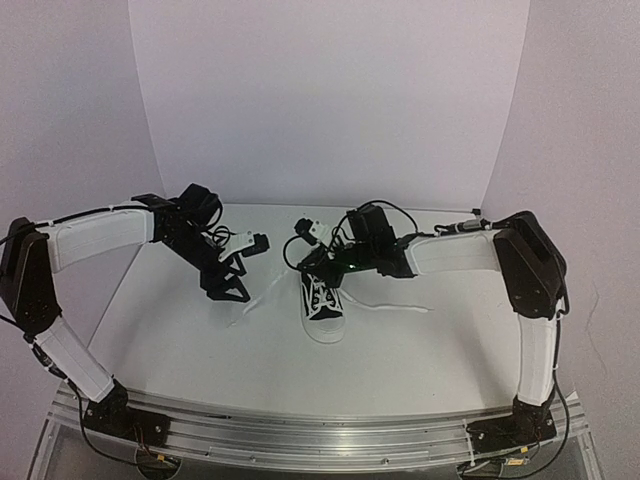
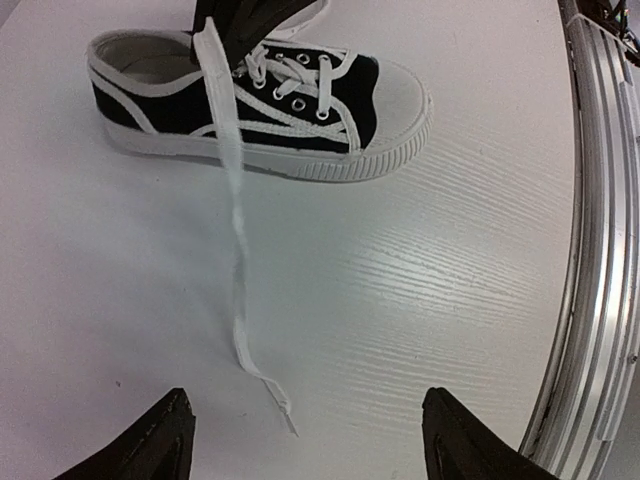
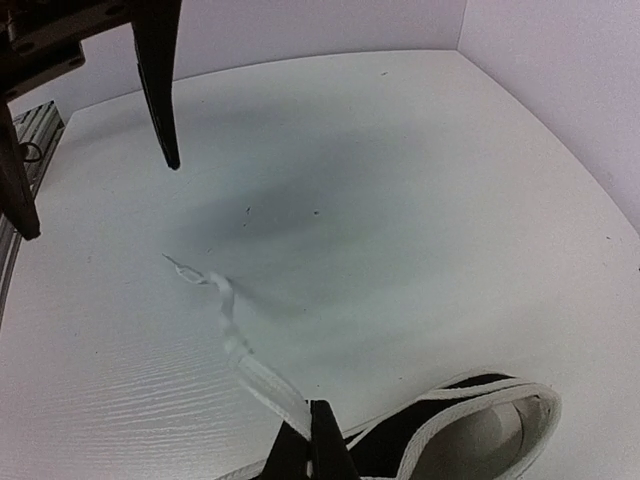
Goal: Tie the shoes
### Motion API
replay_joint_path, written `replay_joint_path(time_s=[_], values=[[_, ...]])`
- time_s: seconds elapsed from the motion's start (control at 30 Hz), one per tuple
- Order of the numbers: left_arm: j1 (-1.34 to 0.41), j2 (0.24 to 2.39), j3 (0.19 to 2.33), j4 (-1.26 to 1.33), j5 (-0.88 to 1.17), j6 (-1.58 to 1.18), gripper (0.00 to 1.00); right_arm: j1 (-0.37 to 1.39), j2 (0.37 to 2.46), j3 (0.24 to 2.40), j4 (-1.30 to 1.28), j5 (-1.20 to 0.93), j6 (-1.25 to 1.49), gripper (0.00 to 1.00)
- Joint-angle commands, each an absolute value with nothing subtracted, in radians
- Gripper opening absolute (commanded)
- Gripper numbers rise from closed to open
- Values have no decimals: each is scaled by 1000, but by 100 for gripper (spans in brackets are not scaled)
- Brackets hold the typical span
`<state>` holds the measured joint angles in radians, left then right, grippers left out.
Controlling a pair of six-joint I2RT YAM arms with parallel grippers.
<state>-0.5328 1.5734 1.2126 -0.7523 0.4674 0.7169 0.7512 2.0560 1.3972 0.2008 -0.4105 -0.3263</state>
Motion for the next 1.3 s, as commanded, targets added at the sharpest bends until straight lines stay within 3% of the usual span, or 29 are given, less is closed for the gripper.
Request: replay_joint_path(time_s=[0.0, 0.2, 0.27, 0.4, 0.47, 0.6, 0.7, 0.77, 0.9, 0.93, 1.17, 1.27], values=[[-539, 1583, 1190, -548, 565, 731, 81, 739, 1988, 1386, 218, -500, -384, 0], [-575, 1652, 1031, 94, 526, 433, 70, 731, 2004, 1392, 236, -530, -370, 0], [-590, 1724, 1035, 186, 523, 324, 68, 728, 2001, 1379, 253, -522, -368, 0], [-593, 1773, 945, 432, 568, 217, 48, 717, 1985, 1351, 277, -513, -380, 0], [-595, 1788, 918, 530, 595, 196, 48, 712, 1985, 1347, 286, -519, -379, 0], [-634, 1841, 938, 576, 626, 222, 58, 713, 1998, 1344, 303, -533, -370, 0], [-643, 1872, 953, 611, 602, 189, 55, 713, 1993, 1330, 316, -529, -372, 0], [-643, 1876, 951, 626, 603, 190, 44, 713, 1988, 1323, 318, -527, -375, 0], [-643, 1879, 937, 624, 617, 209, 7, 711, 1985, 1321, 323, -533, -368, 0], [-643, 1881, 936, 626, 617, 211, 2, 711, 1985, 1321, 324, -533, -367, 0], [-654, 1920, 957, 616, 598, 172, 0, 709, 1991, 1332, 334, -542, -315, 1], [-665, 1940, 964, 627, 572, 174, 0, 709, 1982, 1328, 334, -537, -265, 15]])
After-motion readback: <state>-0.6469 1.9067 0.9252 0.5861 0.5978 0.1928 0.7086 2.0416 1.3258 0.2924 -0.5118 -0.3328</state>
